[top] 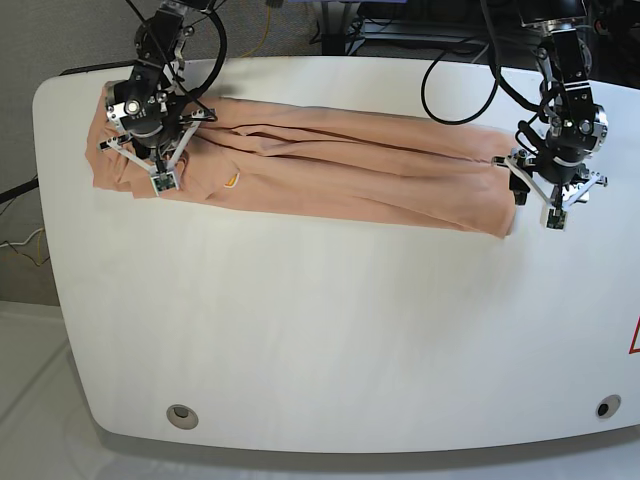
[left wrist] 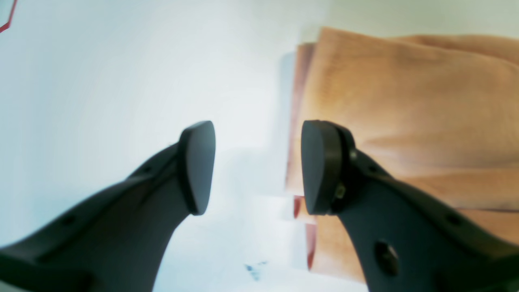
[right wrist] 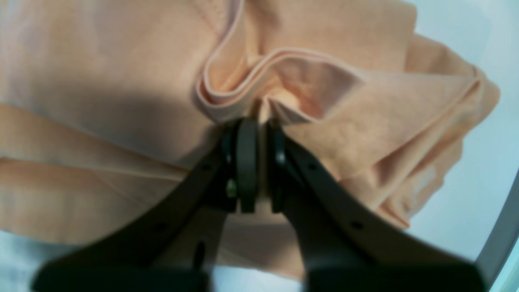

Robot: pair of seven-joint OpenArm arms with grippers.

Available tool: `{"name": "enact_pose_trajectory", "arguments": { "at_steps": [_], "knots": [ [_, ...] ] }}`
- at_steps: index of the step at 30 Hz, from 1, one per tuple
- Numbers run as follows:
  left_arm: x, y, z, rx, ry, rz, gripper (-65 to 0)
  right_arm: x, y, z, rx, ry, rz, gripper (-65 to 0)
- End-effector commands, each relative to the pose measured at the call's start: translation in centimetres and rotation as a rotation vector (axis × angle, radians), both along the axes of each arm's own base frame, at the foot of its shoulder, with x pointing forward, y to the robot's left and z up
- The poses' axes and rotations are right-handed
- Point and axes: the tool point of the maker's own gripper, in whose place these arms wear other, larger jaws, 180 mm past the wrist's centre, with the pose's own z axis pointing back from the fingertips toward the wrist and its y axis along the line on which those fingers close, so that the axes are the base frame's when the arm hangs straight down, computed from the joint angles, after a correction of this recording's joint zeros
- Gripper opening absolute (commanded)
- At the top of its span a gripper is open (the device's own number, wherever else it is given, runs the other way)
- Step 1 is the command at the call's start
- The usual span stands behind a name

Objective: Fold the T-shirt properly
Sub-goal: 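Drag the grasped strip end with the right gripper toward the table edge, then pull the strip taut between both grippers, straightening it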

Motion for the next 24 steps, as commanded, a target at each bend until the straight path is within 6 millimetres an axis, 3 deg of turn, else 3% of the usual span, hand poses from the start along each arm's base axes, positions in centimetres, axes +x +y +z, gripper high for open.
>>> {"name": "enact_pose_trajectory", "arguments": {
  "at_steps": [1,10,12,17,24],
  "knots": [
    [0.8,0.4,1.4,0.015,-0.05,-0.004,-34.3,0.1,0.0,0.2,-0.002,-0.002,0.005,-50.1],
    [0.8,0.6,1.4,0.017,-0.051,-0.001,-34.3,0.4,-0.3,2.1,-0.031,-0.049,0.012,-6.0],
    [0.8,0.6,1.4,0.017,-0.051,-0.001,-34.3,0.3,-0.4,2.4,-0.039,-0.056,0.015,-1.0],
    [0.8,0.6,1.6,0.02,-0.054,-0.002,-34.3,0.5,-0.5,3.8,-0.06,-0.094,0.017,0.0],
    [1.0,1.2,2.1,0.033,-0.064,0.003,-34.3,-0.2,-0.4,3.5,-0.059,-0.08,0.019,0.0]
  ]
}}
